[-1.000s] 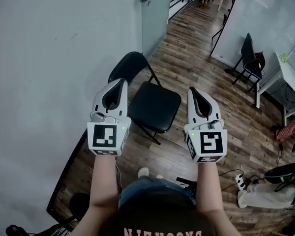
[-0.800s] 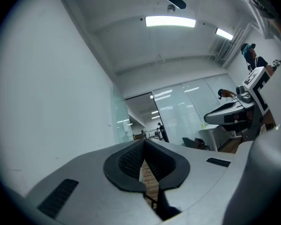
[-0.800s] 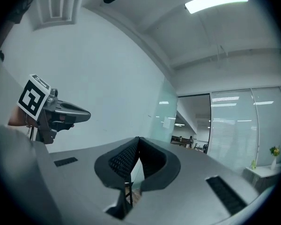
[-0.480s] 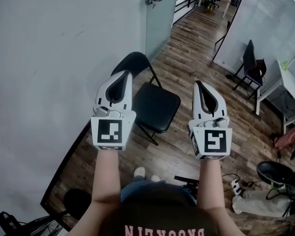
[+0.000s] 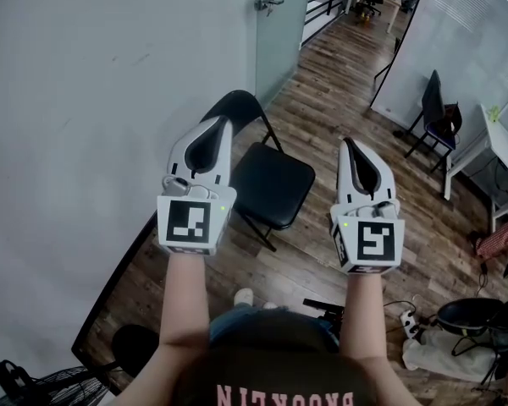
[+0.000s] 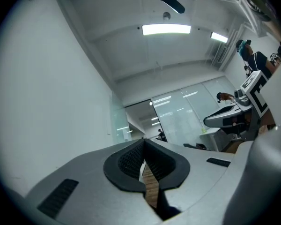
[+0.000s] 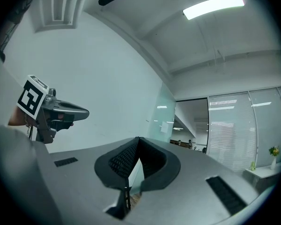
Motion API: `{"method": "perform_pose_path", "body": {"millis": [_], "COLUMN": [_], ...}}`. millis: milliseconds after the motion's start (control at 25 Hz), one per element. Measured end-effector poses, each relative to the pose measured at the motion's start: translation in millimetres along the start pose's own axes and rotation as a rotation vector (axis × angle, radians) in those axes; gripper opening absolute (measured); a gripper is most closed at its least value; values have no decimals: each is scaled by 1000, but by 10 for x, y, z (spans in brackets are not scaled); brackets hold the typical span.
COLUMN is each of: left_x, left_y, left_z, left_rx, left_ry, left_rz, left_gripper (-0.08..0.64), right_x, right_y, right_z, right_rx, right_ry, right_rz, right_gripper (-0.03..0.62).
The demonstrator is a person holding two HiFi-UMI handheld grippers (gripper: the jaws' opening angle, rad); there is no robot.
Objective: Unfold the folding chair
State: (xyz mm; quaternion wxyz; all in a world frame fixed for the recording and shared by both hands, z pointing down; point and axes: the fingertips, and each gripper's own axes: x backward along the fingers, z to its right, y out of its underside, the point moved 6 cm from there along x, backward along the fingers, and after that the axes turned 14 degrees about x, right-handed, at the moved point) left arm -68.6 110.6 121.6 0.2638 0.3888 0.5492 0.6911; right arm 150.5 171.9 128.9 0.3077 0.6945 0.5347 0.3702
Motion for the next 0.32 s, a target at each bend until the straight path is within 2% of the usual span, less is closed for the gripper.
{"method": "perform_pose_path", "body": {"millis": [320], "left_x": [-25], "left_y": [-16], "left_z": [-90], "left_rx": [-3], "left_ry": [1], "left_rz": [14], "left_gripper": [2], "right_x": [-76], "right_y": [-31], "right_z": [-44], "right_rx": [19], "right_ry": [13], "right_rz": [4], "right_gripper": [-2]}}
